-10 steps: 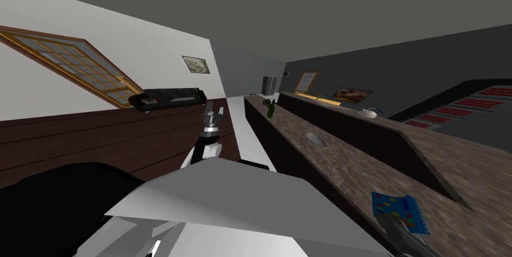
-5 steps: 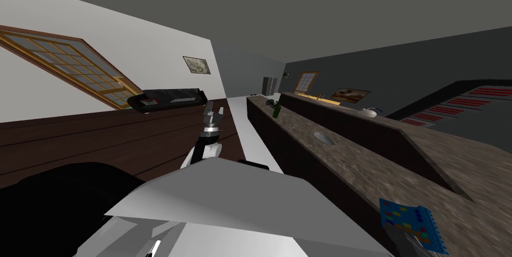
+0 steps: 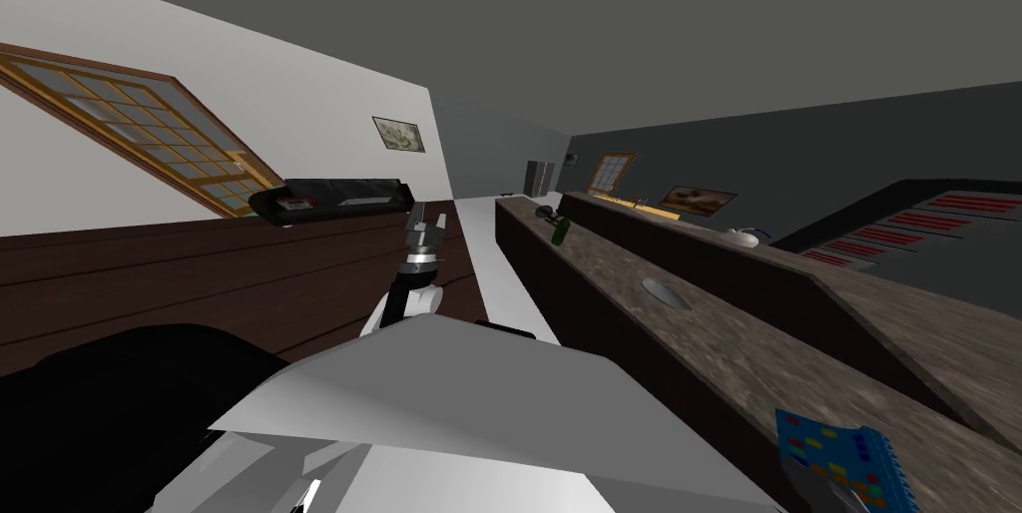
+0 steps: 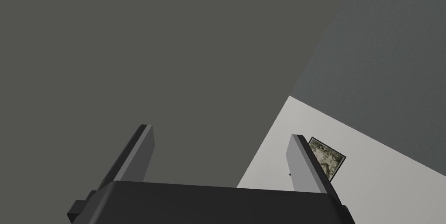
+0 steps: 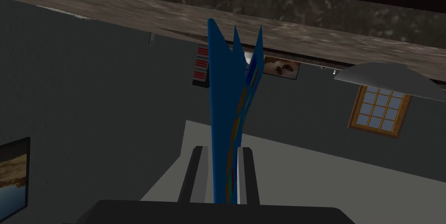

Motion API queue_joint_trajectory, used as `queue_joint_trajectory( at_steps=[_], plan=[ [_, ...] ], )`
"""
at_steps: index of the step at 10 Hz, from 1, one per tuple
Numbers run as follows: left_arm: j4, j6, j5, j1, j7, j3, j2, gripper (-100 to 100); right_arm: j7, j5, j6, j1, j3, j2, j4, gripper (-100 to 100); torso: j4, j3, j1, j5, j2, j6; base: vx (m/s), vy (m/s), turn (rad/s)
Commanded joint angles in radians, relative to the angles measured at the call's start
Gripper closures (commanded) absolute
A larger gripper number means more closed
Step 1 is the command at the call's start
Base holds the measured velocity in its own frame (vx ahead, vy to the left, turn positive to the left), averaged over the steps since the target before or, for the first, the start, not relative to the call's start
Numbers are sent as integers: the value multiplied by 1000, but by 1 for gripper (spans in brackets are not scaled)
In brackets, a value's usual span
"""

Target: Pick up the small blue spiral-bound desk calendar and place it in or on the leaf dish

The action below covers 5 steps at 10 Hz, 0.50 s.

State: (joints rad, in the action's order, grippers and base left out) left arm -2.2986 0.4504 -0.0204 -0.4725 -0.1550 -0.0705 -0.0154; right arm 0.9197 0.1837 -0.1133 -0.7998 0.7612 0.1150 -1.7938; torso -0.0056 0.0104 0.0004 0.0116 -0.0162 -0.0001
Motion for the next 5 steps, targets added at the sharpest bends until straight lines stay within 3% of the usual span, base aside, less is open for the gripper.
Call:
queue_joint_trajectory(
  at_steps=[1, 3, 5],
  plan=[
    [0, 0, 0, 0, 0, 0, 0, 0, -7, 10, 0, 5, 4, 1, -16, 100, 0, 0, 0, 0, 0, 0, 225, -74, 82],
    [0, 0, 0, 0, 0, 0, 0, 0, -21, 37, 1, 16, 12, 1, -45, 100, 0, 0, -5, 0, 0, -1, 271, -107, 117],
    [0, 0, 0, 0, 0, 0, 0, 0, -31, 58, 3, 24, 18, 0, -66, 100, 1, -1, -5, 1, 1, 0, 213, -113, 80]
  ],
)
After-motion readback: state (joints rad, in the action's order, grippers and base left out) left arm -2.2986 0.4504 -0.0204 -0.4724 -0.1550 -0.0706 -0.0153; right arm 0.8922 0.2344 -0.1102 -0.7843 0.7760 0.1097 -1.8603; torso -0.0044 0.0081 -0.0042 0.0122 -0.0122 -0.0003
